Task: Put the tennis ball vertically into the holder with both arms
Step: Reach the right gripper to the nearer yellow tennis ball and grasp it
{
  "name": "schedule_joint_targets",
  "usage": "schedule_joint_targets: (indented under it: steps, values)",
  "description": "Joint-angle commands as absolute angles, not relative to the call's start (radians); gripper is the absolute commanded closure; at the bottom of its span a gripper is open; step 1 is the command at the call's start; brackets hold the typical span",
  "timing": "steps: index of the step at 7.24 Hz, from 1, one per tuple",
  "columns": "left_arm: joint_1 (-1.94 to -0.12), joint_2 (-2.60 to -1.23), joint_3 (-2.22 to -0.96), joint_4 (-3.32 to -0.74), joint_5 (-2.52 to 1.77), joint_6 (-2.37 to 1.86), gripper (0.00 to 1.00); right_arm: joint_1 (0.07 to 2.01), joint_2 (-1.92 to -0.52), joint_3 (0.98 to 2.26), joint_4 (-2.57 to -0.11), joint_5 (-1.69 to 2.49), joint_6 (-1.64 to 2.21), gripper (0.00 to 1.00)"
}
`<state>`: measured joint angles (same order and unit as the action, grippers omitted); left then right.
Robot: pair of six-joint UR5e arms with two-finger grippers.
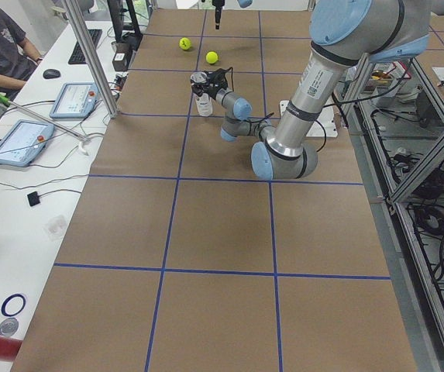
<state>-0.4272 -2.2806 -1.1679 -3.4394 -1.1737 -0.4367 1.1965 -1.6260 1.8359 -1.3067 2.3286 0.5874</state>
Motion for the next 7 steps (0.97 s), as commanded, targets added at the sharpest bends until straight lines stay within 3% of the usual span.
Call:
schedule_joint_targets:
  steps: [1, 7]
  values:
    - [-0.42, -2.278, -1.167, -3.441, -1.173, -0.41, 0.18, 1.132, -1.597, 1.835, -1.305, 2.298, 0.644, 0.01]
    - [-0.41, -2.275, -1.166, -3.482, -1.173, -0.376, 0.19, 0.996, -1.493, 1.757, -1.301, 2.18, 0.781, 0.01]
